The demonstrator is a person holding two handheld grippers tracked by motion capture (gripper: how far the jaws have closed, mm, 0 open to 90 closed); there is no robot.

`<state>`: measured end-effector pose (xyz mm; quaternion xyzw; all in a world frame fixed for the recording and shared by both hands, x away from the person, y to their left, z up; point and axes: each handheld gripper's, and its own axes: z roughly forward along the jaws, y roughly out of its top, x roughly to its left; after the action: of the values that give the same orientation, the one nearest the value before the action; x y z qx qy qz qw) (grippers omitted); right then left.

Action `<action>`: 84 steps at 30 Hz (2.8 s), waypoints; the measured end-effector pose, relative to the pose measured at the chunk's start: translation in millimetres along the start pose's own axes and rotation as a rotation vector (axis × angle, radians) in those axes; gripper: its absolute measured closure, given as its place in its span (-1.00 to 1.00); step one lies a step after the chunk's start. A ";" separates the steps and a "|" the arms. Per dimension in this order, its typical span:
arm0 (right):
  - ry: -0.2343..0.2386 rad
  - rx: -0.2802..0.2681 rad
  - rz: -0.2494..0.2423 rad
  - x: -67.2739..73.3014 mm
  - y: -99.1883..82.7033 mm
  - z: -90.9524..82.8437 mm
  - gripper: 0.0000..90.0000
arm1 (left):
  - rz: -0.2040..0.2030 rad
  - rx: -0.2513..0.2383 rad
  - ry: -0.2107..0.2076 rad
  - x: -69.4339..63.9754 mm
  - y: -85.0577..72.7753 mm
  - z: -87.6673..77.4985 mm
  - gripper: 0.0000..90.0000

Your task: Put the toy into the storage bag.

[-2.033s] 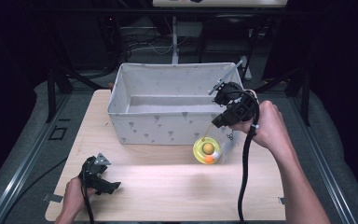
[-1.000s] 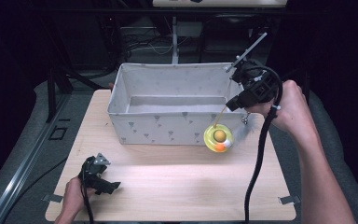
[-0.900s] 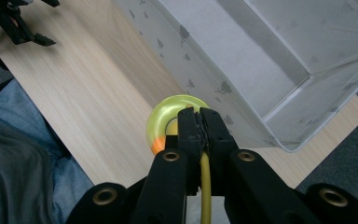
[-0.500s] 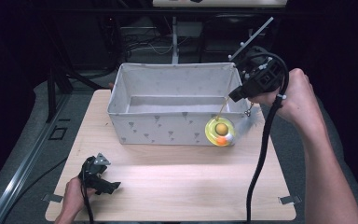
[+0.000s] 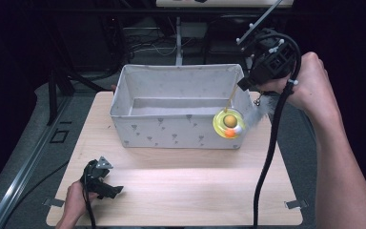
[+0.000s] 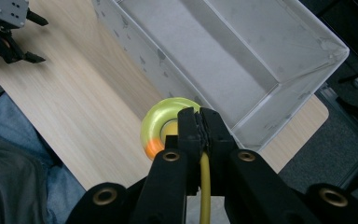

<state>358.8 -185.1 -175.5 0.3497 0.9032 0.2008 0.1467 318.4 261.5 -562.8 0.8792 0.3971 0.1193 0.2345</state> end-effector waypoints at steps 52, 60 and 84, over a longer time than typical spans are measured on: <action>-0.092 -0.015 0.117 -50.0 51.0 9.6 0.97 | 0.006 -0.003 0.000 0.5 -0.2 -1.6 -0.99; -0.097 -0.021 0.140 -64.1 52.1 19.3 0.97 | 0.002 -0.006 0.001 0.7 -0.4 -1.2 -0.99; -0.091 -0.028 0.190 -87.5 46.8 61.0 0.97 | 0.002 -0.006 0.001 1.3 -0.7 -1.8 -0.99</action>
<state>472.7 -198.1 -196.3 0.4405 0.8555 0.2102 0.1727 318.1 263.5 -561.6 0.8788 0.3961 0.1212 0.2369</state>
